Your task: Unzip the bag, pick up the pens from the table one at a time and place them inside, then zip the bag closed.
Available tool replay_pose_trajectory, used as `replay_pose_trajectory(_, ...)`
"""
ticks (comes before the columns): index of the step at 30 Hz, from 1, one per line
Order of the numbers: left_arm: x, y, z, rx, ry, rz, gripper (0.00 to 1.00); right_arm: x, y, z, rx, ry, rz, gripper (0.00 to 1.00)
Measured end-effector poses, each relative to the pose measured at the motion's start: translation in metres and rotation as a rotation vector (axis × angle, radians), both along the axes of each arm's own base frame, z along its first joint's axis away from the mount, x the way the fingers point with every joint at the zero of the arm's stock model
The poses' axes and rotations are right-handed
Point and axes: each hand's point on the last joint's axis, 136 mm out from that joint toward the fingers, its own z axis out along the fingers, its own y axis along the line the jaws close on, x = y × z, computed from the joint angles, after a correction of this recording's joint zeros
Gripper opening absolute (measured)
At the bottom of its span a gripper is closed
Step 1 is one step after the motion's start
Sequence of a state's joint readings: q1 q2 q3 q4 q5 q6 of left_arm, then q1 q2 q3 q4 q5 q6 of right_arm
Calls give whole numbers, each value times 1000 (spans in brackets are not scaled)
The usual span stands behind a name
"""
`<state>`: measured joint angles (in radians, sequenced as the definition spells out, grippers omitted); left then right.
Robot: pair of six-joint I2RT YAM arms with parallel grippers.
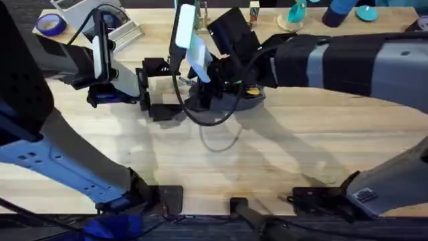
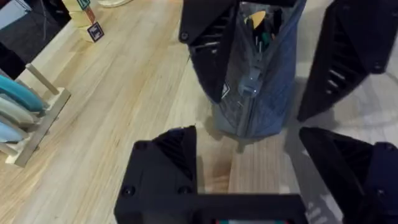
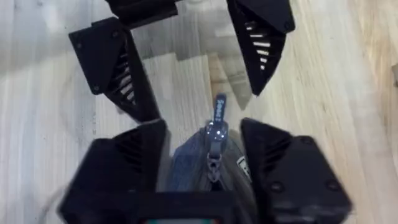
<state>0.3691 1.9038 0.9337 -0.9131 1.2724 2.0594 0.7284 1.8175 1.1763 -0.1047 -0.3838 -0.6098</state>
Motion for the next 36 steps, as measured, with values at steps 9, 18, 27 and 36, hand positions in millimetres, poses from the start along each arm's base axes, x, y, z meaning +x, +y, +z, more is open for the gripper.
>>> replay_pose_trajectory(9, 0, 0, 0, 0, 0, 0, 993, 1, 0, 1, 3, 1, -7, 38)
replay_pose_trajectory(18, 0, 0, -1, 3, 1, -1, 993, 1, 0, 1, 4, 0, -7, 32)
replay_pose_trajectory(27, -1, 0, -3, 15, 6, -5, 993, 1, 1, 1, 5, 1, -5, 31)
replay_pose_trajectory(36, -1, 1, -3, 18, 7, -6, 993, 2, 8, 11, 78, 55, -35, 32)
